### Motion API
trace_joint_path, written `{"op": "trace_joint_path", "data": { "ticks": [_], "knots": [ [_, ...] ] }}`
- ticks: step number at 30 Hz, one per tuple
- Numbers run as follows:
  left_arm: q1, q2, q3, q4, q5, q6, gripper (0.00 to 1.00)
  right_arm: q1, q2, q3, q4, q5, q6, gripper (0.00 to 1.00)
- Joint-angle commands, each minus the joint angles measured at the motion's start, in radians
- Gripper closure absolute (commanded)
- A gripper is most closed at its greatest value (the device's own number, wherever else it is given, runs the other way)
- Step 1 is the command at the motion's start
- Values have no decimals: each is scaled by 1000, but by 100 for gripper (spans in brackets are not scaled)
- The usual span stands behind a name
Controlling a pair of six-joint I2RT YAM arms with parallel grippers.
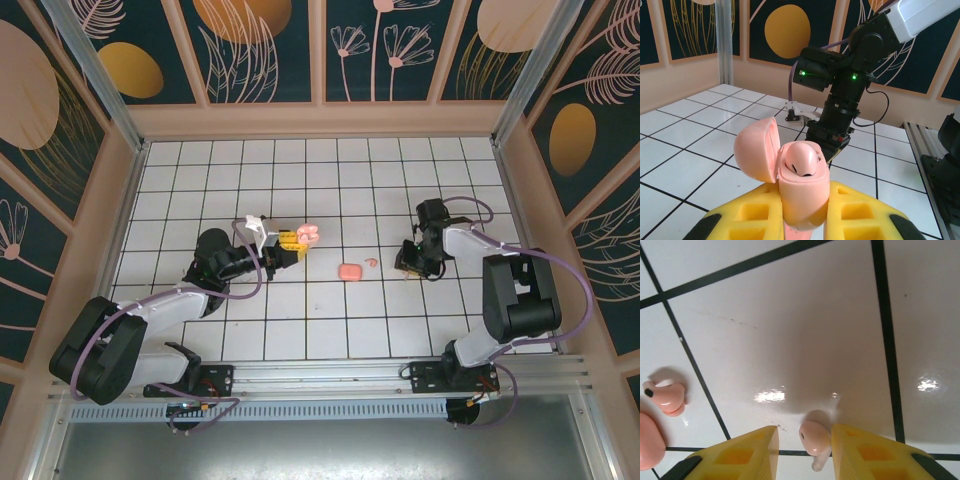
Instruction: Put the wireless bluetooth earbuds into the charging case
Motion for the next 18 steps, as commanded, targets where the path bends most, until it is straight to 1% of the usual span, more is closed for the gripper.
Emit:
{"op": "trace_joint_path", "data": {
  "ticks": [1, 8, 14, 18],
  "knots": [
    [-7, -18, 19, 9, -5, 16, 88, 9, -16, 35, 2, 2, -9, 67],
    [-5, -24, 16, 3, -6, 20, 89, 14, -38, 53, -98, 102, 33, 68],
    [-7, -21, 19, 5, -7, 20, 88, 37, -22, 68, -127, 122, 45, 70],
    [-7, -22, 18, 3, -8, 22, 88, 46, 5, 66, -111, 112, 47, 72]
  ]
}}
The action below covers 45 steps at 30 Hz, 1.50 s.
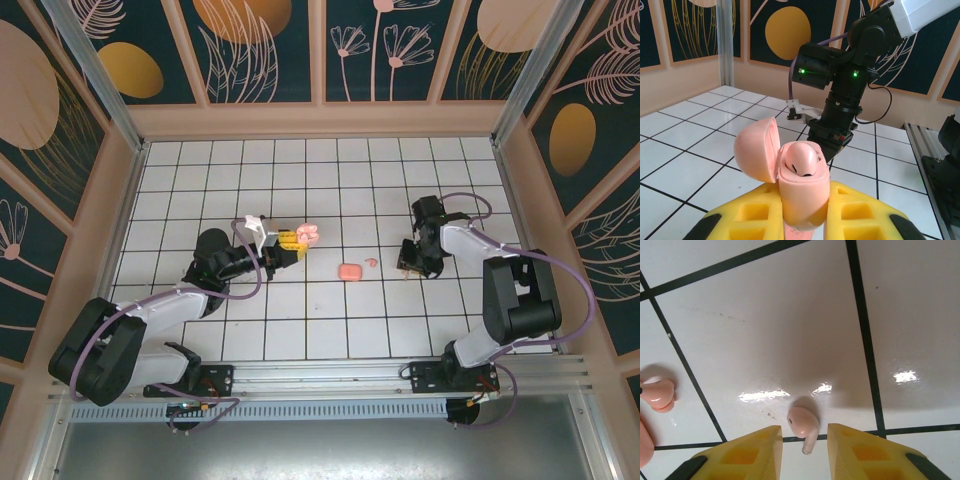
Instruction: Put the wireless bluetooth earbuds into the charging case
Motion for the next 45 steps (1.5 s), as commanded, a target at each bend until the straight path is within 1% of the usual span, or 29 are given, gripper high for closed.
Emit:
{"op": "trace_joint_path", "data": {
  "ticks": [1, 11, 15, 22, 25, 30, 32, 36, 41, 45],
  "knots": [
    [-6, -16, 16, 5, -5, 22, 89, 12, 21, 24, -19, 19, 17, 72],
    [-7, -19, 15, -3, -7, 26, 89, 34, 80, 34, -1, 29, 13, 74],
    [-7, -19, 15, -4, -7, 27, 88, 42, 96, 33, -3, 45, 10, 77],
    [-6, -16, 15, -5, -6, 28, 88, 50, 88, 32, 1, 84, 5, 80],
    [-7, -15, 15, -5, -7, 28, 88, 57, 54, 33, 14, 92, 2, 81],
    [-7, 4, 15, -3, -2, 27, 88, 66, -69, 37, 55, 81, -4, 82],
    [-7, 24, 19, 8, 7, 24, 89, 73, -130, 48, 84, 57, -36, 82],
    [-7, 48, 25, 37, 10, 12, 89, 108, -230, 89, 111, 52, -83, 82],
    [-7, 70, 43, 53, 20, 18, 89, 206, -338, 131, 176, 39, -133, 82],
    [-7, 85, 59, 62, 31, 24, 89, 297, -377, 186, 218, 26, -150, 83]
  ]
}}
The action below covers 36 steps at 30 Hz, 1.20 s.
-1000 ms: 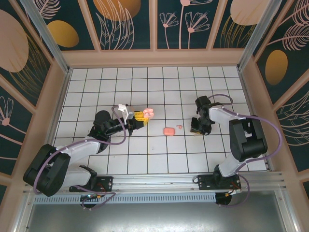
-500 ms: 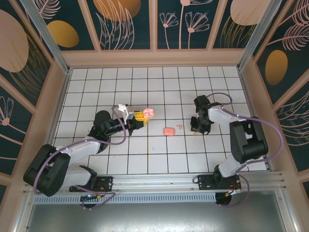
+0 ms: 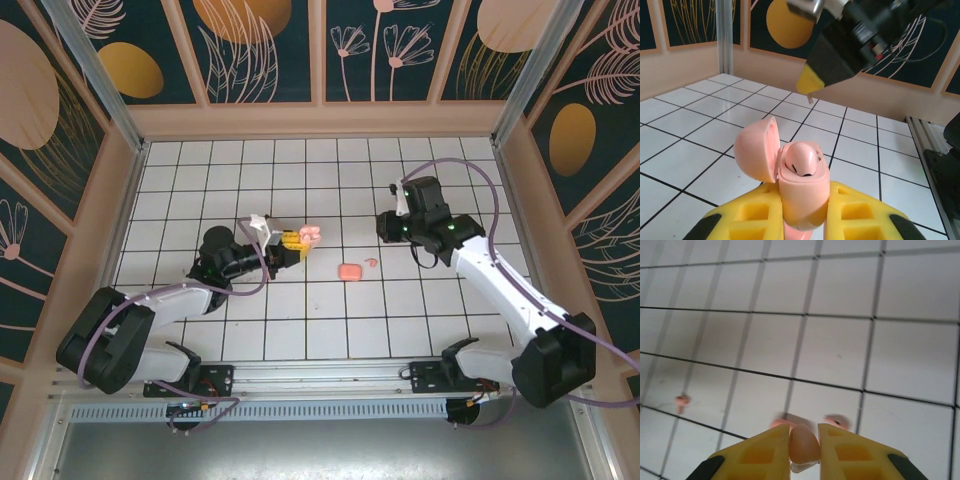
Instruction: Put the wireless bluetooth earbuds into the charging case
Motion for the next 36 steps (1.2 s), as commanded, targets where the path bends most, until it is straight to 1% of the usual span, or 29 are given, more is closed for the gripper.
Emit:
{"op": "trace_joint_path", "data": {
  "ticks": [1, 4, 7, 16, 24, 36],
  "knots": [
    [-7, 17, 40, 58, 31, 16, 89, 81, -28, 60, 75, -3, -52, 83],
    [-7, 23, 51, 62, 46, 9, 89, 162, -22, 98, 104, 24, -84, 83],
    [-7, 24, 55, 61, 46, 5, 89, 219, -3, 123, 140, 34, -91, 83],
    [-10, 24, 69, 62, 43, 4, 89, 332, 84, 170, 204, 49, -73, 83],
    [-10, 32, 76, 78, 41, -7, 89, 358, 108, 165, 231, 49, -71, 82],
    [-10, 45, 85, 132, 31, -43, 88, 365, 98, 148, 208, 77, -84, 83]
  ]
}}
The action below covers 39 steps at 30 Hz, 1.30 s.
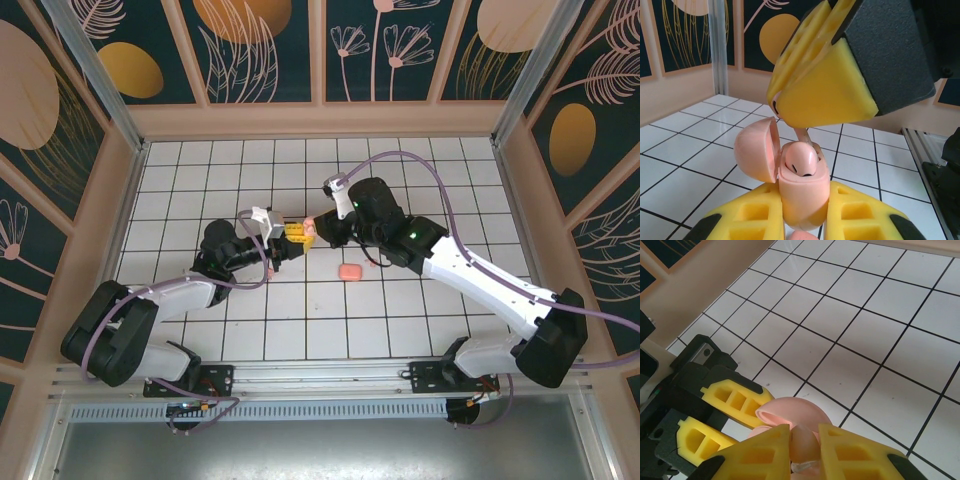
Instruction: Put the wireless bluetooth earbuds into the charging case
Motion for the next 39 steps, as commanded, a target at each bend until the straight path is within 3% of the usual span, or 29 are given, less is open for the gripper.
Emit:
{"op": "trace_joint_path", "data": {
  "ticks": [1, 29, 39],
  "knots": [
    [-4, 8, 27, 73, 6, -28, 89, 9, -9, 6, 19, 34, -11, 82],
    [-7, -10, 35, 97, -25, -49, 88, 67, -3, -2, -2, 95, -39, 82],
    [-11, -8, 33, 93, -27, -37, 89, 60, -35, -9, 31, 86, 8, 73]
  ]
}}
